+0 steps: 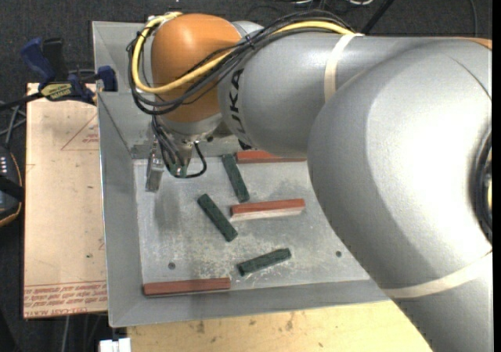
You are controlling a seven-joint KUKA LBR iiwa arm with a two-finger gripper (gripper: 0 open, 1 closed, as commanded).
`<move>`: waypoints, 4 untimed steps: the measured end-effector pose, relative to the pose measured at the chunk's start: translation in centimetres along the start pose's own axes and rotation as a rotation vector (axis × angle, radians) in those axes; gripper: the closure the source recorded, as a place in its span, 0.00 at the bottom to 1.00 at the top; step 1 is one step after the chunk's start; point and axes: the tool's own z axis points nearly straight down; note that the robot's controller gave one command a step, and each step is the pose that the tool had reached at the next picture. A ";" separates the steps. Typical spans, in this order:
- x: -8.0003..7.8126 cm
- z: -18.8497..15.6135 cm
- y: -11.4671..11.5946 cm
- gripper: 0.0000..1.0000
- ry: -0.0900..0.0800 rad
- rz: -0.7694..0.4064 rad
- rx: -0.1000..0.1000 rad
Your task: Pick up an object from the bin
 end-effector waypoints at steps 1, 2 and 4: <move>1.9 1.2 -0.4 1.00 0.000 -0.001 0.000; 3.1 1.5 -1.0 1.00 0.000 -0.044 0.001; 11.5 -0.5 -4.6 1.00 0.006 -0.057 0.003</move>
Offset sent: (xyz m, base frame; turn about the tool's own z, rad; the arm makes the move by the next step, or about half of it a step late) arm -0.0340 -0.0051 -0.0151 -0.0482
